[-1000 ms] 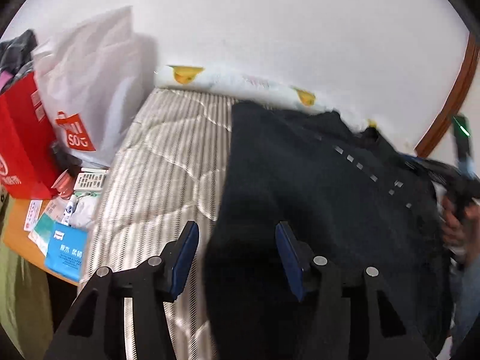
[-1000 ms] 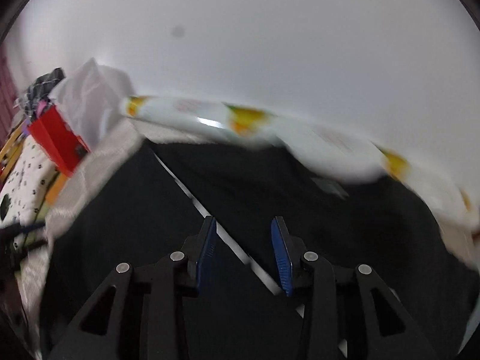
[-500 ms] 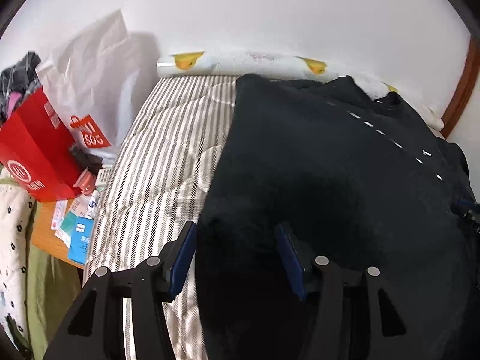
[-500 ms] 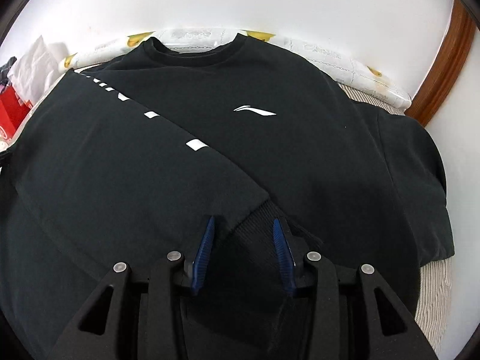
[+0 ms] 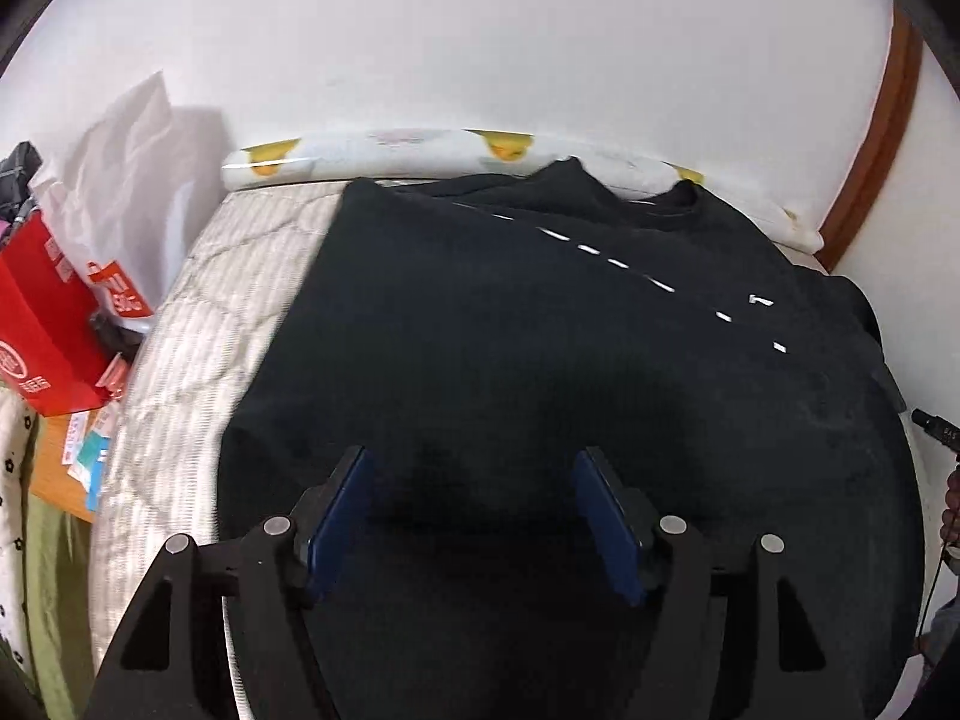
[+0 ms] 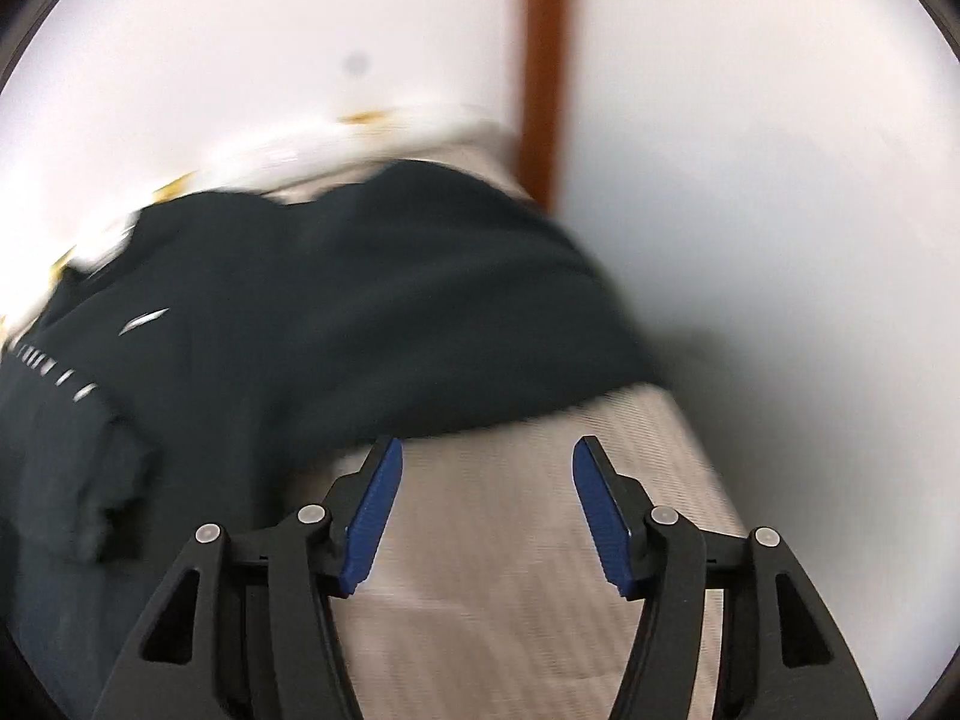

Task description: Fold small clothes

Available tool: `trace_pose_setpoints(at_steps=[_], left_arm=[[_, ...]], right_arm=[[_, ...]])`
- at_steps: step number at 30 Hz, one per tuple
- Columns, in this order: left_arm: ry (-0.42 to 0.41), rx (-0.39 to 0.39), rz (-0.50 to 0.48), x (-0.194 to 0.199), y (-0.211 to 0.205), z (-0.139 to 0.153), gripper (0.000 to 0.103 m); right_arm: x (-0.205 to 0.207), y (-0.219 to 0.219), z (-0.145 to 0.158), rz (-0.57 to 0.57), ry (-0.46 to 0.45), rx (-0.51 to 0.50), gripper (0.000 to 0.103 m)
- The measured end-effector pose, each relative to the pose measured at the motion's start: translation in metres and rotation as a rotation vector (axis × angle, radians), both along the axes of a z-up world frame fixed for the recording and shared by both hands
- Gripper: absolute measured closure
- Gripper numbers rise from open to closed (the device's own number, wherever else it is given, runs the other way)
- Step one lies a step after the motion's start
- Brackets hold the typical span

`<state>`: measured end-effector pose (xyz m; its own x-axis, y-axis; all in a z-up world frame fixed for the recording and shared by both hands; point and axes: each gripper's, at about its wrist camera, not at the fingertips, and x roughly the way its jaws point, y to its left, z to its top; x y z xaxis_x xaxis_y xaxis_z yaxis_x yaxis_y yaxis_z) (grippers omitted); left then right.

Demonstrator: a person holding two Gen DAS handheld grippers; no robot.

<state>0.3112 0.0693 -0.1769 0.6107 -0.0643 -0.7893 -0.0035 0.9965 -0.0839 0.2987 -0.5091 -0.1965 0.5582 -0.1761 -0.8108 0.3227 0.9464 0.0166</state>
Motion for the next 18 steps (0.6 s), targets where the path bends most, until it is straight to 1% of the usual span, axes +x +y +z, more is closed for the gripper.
trace_pose_setpoints(at_steps=[1, 3, 4, 6, 8, 9, 10, 12, 15, 18], left_arm=[[0.001, 0.004, -0.002, 0.003, -0.007, -0.001, 0.036], [0.006, 0.000, -0.006, 0.007, -0.017, -0.003, 0.036], [0.009, -0.005, -0.009, 0.008, -0.022, -0.004, 0.036], [0.017, -0.017, -0.013, 0.012, -0.028, -0.005, 0.036], [0.025, -0.030, -0.017, 0.015, -0.031, -0.005, 0.036], [0.022, -0.041, -0.021, 0.015, -0.032, -0.005, 0.036], [0.018, -0.047, -0.024, 0.015, -0.033, -0.004, 0.036], [0.005, -0.043, -0.026, 0.015, -0.033, -0.001, 0.036], [-0.015, -0.052, -0.020, 0.014, -0.031, 0.002, 0.036], [-0.010, -0.057, -0.006, 0.014, -0.026, 0.001, 0.036]], right_arm=[[-0.007, -0.018, -0.005, -0.024, 0.003, 0.026, 0.044], [-0.006, -0.039, -0.015, -0.055, 0.007, 0.095, 0.044], [-0.005, -0.043, -0.018, -0.060, 0.009, 0.123, 0.044], [0.001, -0.053, -0.027, -0.049, -0.001, 0.234, 0.044], [0.010, -0.054, -0.033, -0.037, -0.019, 0.302, 0.044], [0.015, -0.054, -0.036, -0.035, -0.032, 0.318, 0.044], [0.016, -0.054, -0.035, -0.043, -0.047, 0.313, 0.044], [0.023, -0.055, -0.036, -0.057, -0.055, 0.328, 0.044], [0.032, -0.063, -0.037, -0.098, -0.088, 0.422, 0.044], [0.040, -0.070, -0.038, -0.146, -0.116, 0.484, 0.044]])
